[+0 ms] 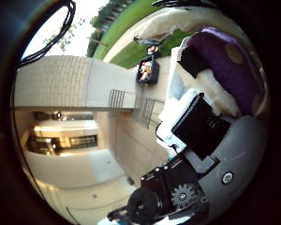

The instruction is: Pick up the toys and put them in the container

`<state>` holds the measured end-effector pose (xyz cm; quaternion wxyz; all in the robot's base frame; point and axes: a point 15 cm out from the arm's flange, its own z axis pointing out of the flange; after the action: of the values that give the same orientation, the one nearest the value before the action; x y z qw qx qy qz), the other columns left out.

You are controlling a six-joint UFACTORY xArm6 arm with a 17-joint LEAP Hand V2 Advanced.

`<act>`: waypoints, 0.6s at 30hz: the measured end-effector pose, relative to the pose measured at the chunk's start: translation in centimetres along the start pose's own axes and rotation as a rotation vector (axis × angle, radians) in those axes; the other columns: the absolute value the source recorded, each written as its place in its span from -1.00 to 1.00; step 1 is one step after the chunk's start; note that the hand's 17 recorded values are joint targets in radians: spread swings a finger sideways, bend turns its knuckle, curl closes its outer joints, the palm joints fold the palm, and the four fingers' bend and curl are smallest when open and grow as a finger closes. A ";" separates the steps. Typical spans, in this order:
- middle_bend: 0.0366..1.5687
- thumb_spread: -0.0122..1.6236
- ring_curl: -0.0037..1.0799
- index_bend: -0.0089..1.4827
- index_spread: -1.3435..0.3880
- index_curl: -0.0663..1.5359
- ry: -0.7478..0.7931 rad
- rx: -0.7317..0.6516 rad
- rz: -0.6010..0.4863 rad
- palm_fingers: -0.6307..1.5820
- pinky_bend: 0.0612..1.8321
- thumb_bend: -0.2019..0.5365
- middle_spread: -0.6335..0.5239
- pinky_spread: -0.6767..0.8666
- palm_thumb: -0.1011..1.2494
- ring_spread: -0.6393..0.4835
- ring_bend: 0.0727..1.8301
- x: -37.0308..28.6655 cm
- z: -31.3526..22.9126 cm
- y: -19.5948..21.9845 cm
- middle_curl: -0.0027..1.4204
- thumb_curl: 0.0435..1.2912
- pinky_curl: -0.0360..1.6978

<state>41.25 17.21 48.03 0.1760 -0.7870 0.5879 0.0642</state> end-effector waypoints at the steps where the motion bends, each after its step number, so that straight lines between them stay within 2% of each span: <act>1: 0.49 0.49 0.55 0.16 -0.62 -0.94 0.001 0.021 -0.008 0.35 0.59 -0.53 -0.32 0.05 0.53 -0.07 0.54 -0.2 0.4 -0.9 0.51 -0.08 0.08; 4: 0.49 0.50 0.55 0.19 -0.62 -0.93 0.026 0.083 -0.044 0.33 0.58 -0.52 -0.31 0.05 0.49 -0.06 0.55 -0.8 3.2 -4.5 0.51 -0.10 0.09; 8: 0.37 0.52 0.45 0.25 -0.52 -0.92 0.072 -0.011 -0.049 0.32 0.48 -0.52 -0.25 0.10 0.44 0.02 0.48 0.6 9.2 -5.7 0.44 -0.14 0.06; 10: 0.09 0.52 0.37 0.24 -0.29 -0.90 0.078 -0.060 -0.045 0.14 0.43 -0.52 -0.17 0.16 0.41 0.11 0.37 1.1 11.7 -5.7 0.31 -0.17 0.04; 12: -0.23 0.51 0.34 0.08 -0.08 -0.90 0.082 -0.097 -0.043 -0.23 0.42 -0.54 -0.09 0.21 0.37 0.19 0.30 1.5 13.3 -5.6 0.19 -0.19 0.05; 13: -0.30 0.51 0.32 0.06 -0.04 -0.89 0.082 -0.123 -0.043 -0.30 0.40 -0.54 -0.08 0.23 0.36 0.23 0.29 1.8 14.2 -5.3 0.15 -0.20 0.04; 14: -0.42 0.50 0.24 0.04 0.01 -0.86 0.085 -0.144 -0.043 -0.46 0.34 -0.55 -0.04 0.26 0.33 0.31 0.17 2.0 14.8 -5.0 0.07 -0.21 0.01; 16: -0.59 0.47 0.01 -0.03 0.04 -0.84 0.099 -0.182 -0.055 -0.60 0.19 -0.56 0.06 0.33 0.29 0.45 -0.10 2.6 15.4 -4.3 -0.09 -0.24 -0.10; 18: -0.69 0.46 -0.12 -0.11 0.04 -0.84 0.111 -0.229 -0.069 -0.61 0.13 -0.56 0.11 0.37 0.26 0.52 -0.24 3.3 16.0 -3.5 -0.17 -0.26 -0.16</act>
<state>47.22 20.71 32.82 0.0544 -0.8241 0.5580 0.0809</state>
